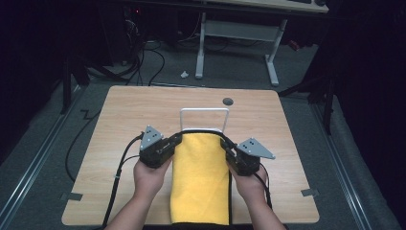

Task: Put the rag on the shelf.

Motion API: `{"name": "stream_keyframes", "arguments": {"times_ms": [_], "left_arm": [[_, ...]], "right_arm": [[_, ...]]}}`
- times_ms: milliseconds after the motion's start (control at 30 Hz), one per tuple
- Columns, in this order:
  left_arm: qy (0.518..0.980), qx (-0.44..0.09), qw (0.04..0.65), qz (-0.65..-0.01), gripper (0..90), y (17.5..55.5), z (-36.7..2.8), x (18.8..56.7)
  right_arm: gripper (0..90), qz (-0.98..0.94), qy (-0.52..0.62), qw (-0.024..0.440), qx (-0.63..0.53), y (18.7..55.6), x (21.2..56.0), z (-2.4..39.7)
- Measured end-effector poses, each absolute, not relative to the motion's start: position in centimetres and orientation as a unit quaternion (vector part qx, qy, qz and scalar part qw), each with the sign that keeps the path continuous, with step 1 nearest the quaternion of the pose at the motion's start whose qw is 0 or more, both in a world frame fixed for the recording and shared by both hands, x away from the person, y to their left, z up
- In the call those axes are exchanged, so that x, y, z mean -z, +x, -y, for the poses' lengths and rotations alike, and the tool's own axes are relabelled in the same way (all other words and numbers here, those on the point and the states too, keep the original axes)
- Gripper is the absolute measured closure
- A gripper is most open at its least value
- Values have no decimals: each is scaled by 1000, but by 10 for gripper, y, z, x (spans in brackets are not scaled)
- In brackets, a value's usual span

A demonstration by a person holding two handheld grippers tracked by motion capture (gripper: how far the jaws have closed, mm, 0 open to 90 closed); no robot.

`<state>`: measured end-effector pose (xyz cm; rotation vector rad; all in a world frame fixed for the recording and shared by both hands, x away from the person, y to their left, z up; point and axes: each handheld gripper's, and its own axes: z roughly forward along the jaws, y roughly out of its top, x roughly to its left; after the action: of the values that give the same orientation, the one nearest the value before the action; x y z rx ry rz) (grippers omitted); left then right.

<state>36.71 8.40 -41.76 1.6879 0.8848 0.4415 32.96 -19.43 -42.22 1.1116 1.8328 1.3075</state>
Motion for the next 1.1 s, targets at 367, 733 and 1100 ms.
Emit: {"name": "stream_keyframes", "arguments": {"times_ms": [367, 733, 1100], "left_arm": [[698, -216, 587, -348, 838, 372, -80, 377], [683, -246, 608, -322, 838, 378, -80, 332], [673, -264, 612, -321, 840, 389, -82, 311]], "right_arm": [[822, -666, 411, 339, -523, 332, 383, 201], [821, -646, 393, 363, -545, 338, 340, 204], [821, -631, 387, 377, -557, 347, 318, 199]]}}
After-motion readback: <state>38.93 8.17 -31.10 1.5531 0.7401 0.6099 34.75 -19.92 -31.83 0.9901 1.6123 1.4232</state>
